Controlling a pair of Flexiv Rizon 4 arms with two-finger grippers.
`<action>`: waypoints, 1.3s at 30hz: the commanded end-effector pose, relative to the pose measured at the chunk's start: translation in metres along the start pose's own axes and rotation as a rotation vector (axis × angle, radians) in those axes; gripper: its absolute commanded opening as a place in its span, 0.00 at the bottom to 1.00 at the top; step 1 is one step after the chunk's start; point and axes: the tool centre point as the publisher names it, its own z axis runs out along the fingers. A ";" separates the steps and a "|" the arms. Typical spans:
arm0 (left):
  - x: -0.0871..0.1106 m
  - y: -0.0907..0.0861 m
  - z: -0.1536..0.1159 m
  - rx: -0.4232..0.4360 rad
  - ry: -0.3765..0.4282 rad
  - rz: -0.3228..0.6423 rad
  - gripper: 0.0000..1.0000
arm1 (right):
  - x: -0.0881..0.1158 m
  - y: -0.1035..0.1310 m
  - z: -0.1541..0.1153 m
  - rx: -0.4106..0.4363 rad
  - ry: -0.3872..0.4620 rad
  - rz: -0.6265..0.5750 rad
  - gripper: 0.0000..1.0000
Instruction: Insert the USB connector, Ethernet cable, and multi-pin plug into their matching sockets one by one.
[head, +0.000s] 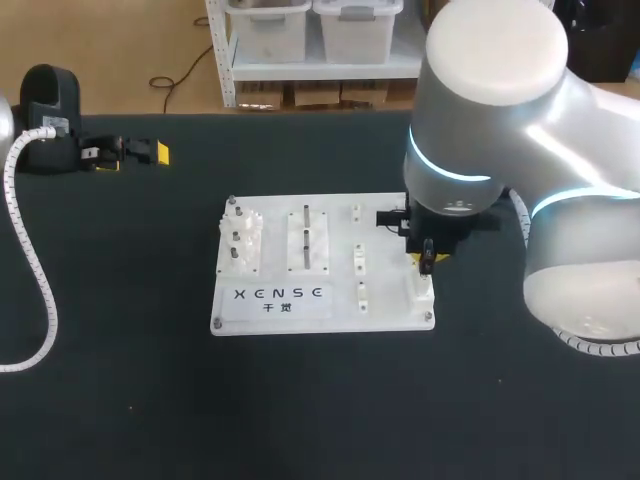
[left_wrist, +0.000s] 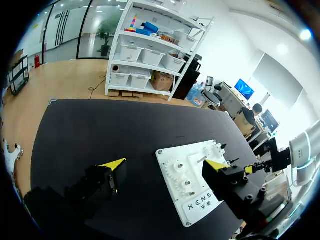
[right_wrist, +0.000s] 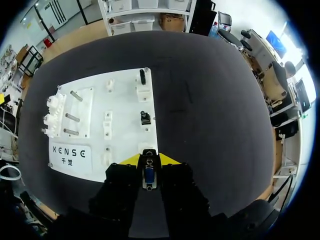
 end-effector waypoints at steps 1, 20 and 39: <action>0.000 0.000 0.000 0.000 0.000 0.000 1.00 | 0.002 0.000 0.001 0.002 0.002 -0.001 0.00; 0.000 0.000 0.000 0.000 0.000 0.000 1.00 | 0.004 0.001 0.007 0.011 0.011 -0.005 0.00; 0.000 0.000 0.000 0.000 0.000 0.000 1.00 | 0.003 0.002 0.009 0.018 0.014 -0.007 0.00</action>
